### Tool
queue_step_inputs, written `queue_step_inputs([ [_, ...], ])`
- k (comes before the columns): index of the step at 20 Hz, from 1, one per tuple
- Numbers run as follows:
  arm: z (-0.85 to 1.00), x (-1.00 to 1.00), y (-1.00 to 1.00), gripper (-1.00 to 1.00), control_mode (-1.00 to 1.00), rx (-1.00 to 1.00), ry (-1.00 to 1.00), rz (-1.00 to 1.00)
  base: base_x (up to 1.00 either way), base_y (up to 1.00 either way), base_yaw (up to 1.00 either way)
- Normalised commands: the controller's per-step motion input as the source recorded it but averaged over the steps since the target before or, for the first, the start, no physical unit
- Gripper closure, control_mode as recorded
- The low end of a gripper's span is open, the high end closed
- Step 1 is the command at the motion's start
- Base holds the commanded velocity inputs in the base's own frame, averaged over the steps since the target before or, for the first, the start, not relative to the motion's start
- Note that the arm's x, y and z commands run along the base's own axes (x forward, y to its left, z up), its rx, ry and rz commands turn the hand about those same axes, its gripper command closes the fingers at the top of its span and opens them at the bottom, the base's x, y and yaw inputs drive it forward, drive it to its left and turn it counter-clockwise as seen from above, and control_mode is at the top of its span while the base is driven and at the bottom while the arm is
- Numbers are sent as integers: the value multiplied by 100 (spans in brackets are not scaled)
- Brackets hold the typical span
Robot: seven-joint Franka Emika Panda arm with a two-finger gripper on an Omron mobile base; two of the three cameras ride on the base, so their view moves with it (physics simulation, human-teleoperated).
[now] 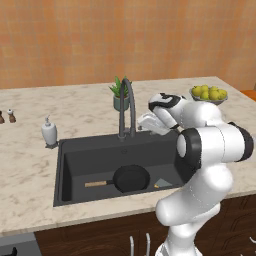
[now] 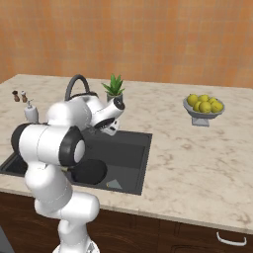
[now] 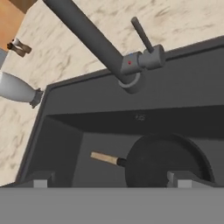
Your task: Pick the pan and sponge and place them into the sink. Then turn on the water.
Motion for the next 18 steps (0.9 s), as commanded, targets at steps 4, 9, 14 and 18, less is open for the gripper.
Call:
queue_step_inputs([
  [4, -27, 54, -17, -100, -100, 0, 0, 0, 0, 0, 0],
  [9, -33, 25, 10, -100, -100, 0, -2, 0, 0, 0, 0],
  [14, -11, 32, 0, -100, -100, 2, 0, 0, 0, 0, 0],
  [18, -7, 41, 14, -100, -100, 3, -2, 0, 0, 0, 0],
])
